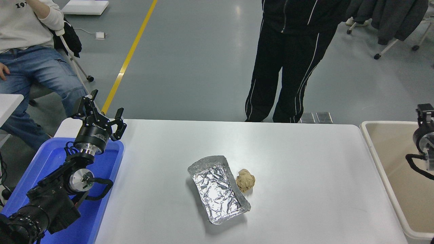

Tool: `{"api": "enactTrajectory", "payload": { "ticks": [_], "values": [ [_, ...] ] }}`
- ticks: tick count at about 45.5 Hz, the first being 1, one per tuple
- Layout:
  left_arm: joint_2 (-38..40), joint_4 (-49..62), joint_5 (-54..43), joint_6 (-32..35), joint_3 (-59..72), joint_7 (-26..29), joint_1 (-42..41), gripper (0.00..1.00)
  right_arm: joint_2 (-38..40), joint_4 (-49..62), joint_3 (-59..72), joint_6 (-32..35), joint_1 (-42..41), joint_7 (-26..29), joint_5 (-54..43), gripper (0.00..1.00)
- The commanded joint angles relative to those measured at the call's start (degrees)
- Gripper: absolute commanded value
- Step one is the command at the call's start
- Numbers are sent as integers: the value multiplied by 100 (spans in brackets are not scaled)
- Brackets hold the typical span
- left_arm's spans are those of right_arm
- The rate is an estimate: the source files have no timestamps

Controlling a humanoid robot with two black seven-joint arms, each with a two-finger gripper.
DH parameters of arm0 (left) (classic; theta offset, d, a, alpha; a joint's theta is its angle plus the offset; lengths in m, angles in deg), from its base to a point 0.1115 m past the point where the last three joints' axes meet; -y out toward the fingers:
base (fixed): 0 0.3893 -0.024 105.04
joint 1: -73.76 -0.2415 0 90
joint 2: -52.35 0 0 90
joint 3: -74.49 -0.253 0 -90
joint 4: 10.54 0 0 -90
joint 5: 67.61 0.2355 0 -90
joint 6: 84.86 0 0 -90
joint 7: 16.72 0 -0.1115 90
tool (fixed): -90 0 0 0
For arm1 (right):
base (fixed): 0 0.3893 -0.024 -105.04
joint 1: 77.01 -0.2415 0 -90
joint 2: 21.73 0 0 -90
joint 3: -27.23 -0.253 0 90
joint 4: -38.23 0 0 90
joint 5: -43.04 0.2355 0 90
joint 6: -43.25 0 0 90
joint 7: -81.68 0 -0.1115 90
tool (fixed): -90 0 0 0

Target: Dispose of the paper cup in the dustbin

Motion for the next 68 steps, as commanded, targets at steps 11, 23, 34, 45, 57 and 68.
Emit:
{"api": "enactTrajectory", "payload": {
  "ticks": [11, 23, 34, 45, 57, 68],
  "values": [
    [0, -3, -1, 0, 0, 0, 0, 100, 302, -2856, -3183, 138, 397, -71, -495, 99],
    [0, -3, -1, 0, 0, 0, 0, 100, 12, -3558, -4219, 446, 1504, -774, -487, 99],
    [0, -3, -1, 0, 0, 0, 0, 100, -524, -4008, -4792, 454, 2427, -783, -504, 99],
    [0, -3, -1, 0, 0, 0, 0, 100, -805, -4043, -4871, 489, 2849, -783, -504, 99],
    [0, -3, -1, 0, 0, 0, 0, 100, -1051, -4069, -4862, 788, 3017, -783, -504, 99],
    [-9, -3, -1, 0, 0, 0, 0, 100, -1052, -4069, -4862, 920, 3017, -924, -697, 99]
  ]
}}
